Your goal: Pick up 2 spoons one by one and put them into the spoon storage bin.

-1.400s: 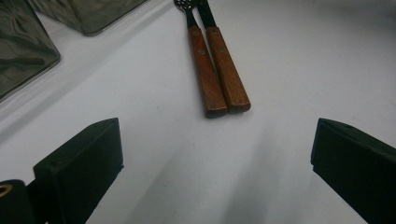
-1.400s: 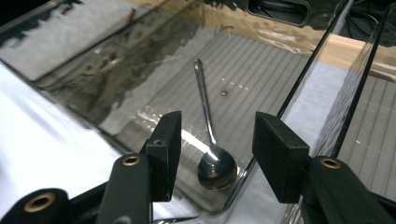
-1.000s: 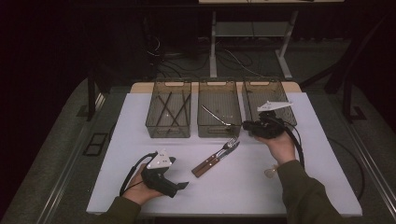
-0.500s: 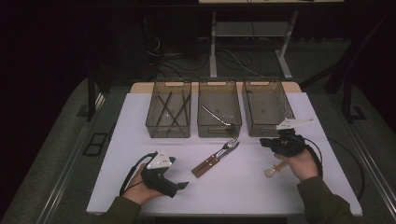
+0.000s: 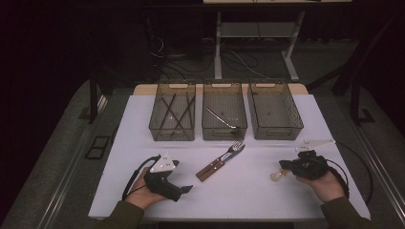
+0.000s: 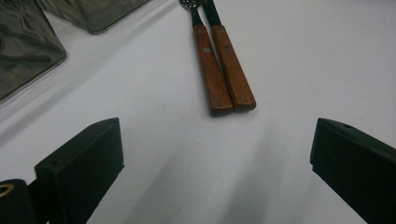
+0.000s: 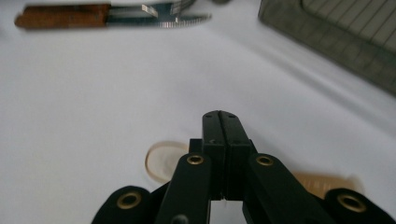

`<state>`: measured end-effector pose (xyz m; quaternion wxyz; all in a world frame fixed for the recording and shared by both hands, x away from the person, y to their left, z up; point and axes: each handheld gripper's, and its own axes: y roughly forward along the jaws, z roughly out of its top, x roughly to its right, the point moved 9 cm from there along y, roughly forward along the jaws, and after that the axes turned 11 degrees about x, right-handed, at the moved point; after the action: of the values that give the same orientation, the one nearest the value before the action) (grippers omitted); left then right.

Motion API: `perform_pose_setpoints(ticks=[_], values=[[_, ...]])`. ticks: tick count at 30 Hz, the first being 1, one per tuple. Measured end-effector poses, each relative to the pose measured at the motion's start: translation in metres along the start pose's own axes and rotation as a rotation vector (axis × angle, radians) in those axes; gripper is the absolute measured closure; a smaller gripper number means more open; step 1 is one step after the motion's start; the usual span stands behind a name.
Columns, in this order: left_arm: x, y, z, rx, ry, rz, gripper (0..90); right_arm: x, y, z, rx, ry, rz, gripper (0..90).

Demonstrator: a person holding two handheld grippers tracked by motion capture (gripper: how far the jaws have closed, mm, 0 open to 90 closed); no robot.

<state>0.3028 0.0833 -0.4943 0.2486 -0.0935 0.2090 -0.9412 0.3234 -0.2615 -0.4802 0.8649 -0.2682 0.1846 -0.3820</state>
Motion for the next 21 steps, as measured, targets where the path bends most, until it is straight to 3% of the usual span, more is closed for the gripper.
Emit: perform_pose_setpoints(ticks=[10, 13, 21], values=[[0.0, 0.0, 0.0, 0.0, 0.006, 0.0, 1.7, 0.008, -0.007, -0.034, -0.066, 0.008, -0.031, 89.4], [-0.001, -0.001, -0.001, -0.018, 0.025, -0.005, 1.7, 0.009, -0.005, -0.034, -0.063, 0.002, -0.032, 89.4], [-0.001, -0.001, -0.001, -0.021, 0.026, -0.003, 2.0, 0.01, 0.002, -0.034, -0.058, -0.034, -0.04, 89.4]])
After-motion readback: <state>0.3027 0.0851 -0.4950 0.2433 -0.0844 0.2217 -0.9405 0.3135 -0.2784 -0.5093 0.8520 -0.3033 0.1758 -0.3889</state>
